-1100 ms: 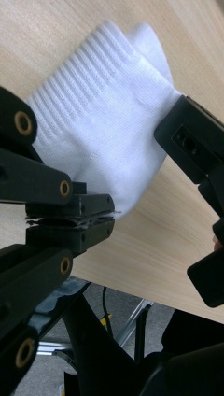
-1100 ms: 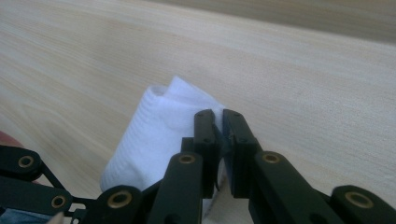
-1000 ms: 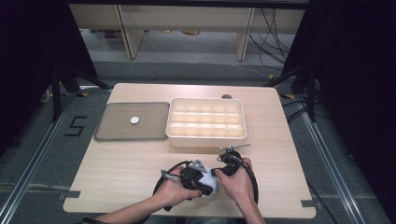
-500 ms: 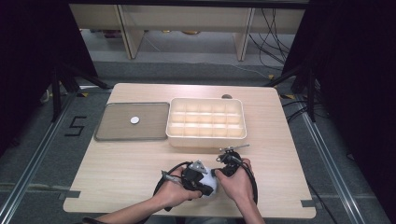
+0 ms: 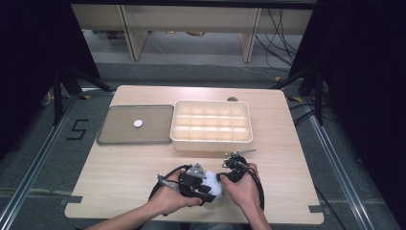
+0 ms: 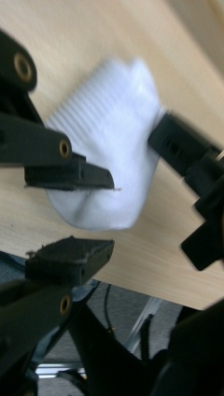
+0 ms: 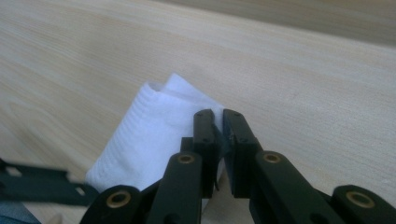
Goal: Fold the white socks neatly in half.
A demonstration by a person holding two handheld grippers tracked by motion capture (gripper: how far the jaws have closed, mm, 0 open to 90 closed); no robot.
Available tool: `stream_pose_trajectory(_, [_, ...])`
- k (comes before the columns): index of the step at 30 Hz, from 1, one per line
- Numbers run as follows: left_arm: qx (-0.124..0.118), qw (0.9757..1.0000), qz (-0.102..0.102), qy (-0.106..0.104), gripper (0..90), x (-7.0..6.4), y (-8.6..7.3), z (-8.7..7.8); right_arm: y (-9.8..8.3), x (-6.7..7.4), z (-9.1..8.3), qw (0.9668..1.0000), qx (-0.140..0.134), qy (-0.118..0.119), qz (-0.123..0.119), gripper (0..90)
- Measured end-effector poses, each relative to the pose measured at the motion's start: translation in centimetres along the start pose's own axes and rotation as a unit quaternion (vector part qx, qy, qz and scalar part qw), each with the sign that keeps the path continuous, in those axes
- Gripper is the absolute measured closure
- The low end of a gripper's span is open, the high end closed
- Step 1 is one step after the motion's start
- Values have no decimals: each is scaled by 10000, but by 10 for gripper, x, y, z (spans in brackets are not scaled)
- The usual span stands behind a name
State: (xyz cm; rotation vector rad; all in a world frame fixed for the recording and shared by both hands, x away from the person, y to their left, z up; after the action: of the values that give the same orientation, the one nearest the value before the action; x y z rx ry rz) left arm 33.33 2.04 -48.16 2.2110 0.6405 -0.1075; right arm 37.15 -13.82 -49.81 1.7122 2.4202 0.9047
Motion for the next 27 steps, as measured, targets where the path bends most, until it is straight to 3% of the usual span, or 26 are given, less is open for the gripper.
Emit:
stream_pose_trajectory(3, [-169, 9995, -136, 233, 511, 11, 1, -14, 0, 0, 0, 10000, -8, -25, -55, 843])
stream_pose_trajectory(6, [-173, 9985, -322, 403, 442, 24, 0, -20, 0, 1, -1, 10000, -33, -30, -32, 839])
stream_pose_trajectory(9, [-162, 9962, -641, 571, 405, 40, -3, -20, 0, 1, -1, 9999, -45, -22, -114, 828])
stream_pose_trajectory(13, [-130, 9943, -932, 496, 383, 47, -7, -15, 1, 4, -5, 9999, -87, -58, -89, 787])
stream_pose_trajectory(17, [-138, 9939, -1014, 413, 376, 46, -7, -12, 2, 5, -8, 9993, -273, -93, -228, 728])
stream_pose_trajectory(24, [-150, 9936, -1075, 311, 370, 46, -7, -10, 4, 9, -17, 9991, -380, -88, -162, 678])
stream_pose_trajectory(25, [-222, 9925, -1147, 354, 369, 45, -7, -10, 4, 12, -19, 9992, -385, -72, -1, 665])
stream_pose_trajectory(26, [-156, 9927, -1155, 297, 369, 46, -8, -11, 5, 11, -21, 9990, -438, -35, -83, 656])
stream_pose_trajectory(27, [-194, 9923, -1174, 357, 368, 46, -8, -10, 5, 11, -22, 9989, -470, -79, -18, 646])
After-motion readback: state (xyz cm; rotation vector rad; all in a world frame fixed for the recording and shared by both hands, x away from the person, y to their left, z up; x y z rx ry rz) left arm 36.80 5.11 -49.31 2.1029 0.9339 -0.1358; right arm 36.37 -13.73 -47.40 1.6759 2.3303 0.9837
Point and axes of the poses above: each handheld gripper's, and its own axes: z roughly forward along the jaws, y roughly out of its top, x roughly to its left, the point moved 3 cm from there along z, roughly forward along the jaws, and after that the axes turned 1 degree about -y, right-handed, at the moved point
